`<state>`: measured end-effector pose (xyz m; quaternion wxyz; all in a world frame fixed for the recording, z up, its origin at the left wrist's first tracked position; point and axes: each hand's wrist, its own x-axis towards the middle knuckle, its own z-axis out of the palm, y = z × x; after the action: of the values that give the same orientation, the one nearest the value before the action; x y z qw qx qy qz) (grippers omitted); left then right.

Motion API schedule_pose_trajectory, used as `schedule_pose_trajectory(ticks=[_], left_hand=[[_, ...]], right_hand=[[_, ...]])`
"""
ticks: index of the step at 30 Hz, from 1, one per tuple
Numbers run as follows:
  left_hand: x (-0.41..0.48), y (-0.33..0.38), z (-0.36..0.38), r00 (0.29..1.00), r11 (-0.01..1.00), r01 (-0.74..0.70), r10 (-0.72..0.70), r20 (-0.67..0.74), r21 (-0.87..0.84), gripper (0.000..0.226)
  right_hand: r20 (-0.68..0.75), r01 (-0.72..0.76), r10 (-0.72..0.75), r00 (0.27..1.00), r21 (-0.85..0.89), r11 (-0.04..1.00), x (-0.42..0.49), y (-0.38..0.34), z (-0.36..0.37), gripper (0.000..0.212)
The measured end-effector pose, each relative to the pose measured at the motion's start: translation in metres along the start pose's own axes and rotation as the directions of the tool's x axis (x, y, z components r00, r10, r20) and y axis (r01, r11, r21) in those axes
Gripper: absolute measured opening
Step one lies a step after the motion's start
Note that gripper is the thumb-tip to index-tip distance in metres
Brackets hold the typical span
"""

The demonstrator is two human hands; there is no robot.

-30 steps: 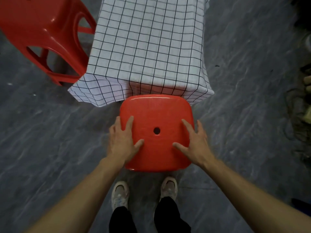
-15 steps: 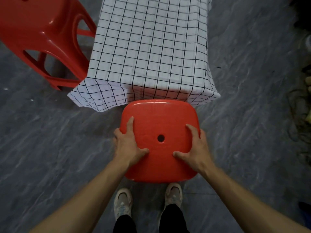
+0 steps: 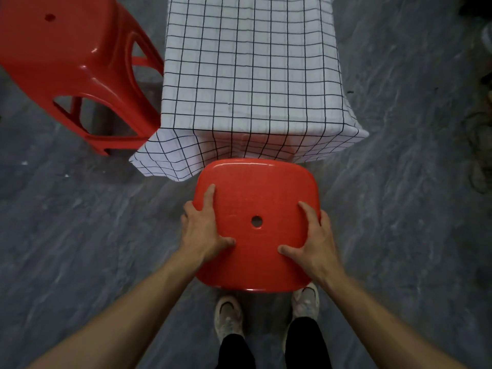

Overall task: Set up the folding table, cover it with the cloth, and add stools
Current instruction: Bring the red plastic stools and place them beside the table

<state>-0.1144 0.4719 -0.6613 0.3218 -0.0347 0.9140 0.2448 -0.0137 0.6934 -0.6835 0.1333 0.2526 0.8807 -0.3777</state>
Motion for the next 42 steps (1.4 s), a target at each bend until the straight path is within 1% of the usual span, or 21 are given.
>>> schedule_pose_trajectory(ticks=[9,11,13,14,18,23,31,42], left_hand=[[-0.009,-0.025,0.004,0.999,0.999,-0.028,0.028,-0.022,-0.024,0.131],[-0.006,-0.022,0.002,0.997,0.998,-0.050,0.052,-0.052,0.038,0.129],[-0.001,-0.019,-0.001,0.989,0.985,-0.098,0.112,-0.094,0.143,0.126],[0.002,-0.017,-0.003,0.986,0.979,-0.114,0.132,-0.099,0.170,0.124],[0.008,-0.014,-0.004,0.994,0.989,-0.086,0.093,-0.059,0.121,0.121],[0.004,-0.010,0.003,0.996,0.994,-0.055,0.061,-0.069,0.094,0.123],[-0.020,-0.018,0.024,0.995,0.994,-0.071,0.077,-0.067,0.086,0.124],[-0.037,-0.019,0.036,0.995,0.996,-0.070,0.074,-0.068,0.057,0.125]], right_hand=[[0.011,-0.023,0.023,1.000,-0.003,1.000,-0.011,-0.008,0.010,0.110],[0.019,-0.030,0.030,0.999,-0.033,0.999,-0.007,-0.011,0.009,0.110],[0.028,-0.037,0.038,0.999,-0.060,0.998,0.000,-0.014,0.007,0.110],[0.030,-0.043,0.045,0.999,-0.067,0.997,0.003,-0.015,0.005,0.110],[0.053,-0.075,0.080,0.995,-0.087,0.993,0.006,-0.019,0.005,0.115],[0.042,-0.058,0.063,0.997,-0.101,0.993,0.001,-0.017,0.004,0.118],[0.055,-0.078,0.083,0.995,-0.101,0.992,-0.021,-0.003,0.001,0.120],[0.067,-0.086,0.091,0.994,-0.082,0.993,-0.037,0.007,-0.001,0.118]])
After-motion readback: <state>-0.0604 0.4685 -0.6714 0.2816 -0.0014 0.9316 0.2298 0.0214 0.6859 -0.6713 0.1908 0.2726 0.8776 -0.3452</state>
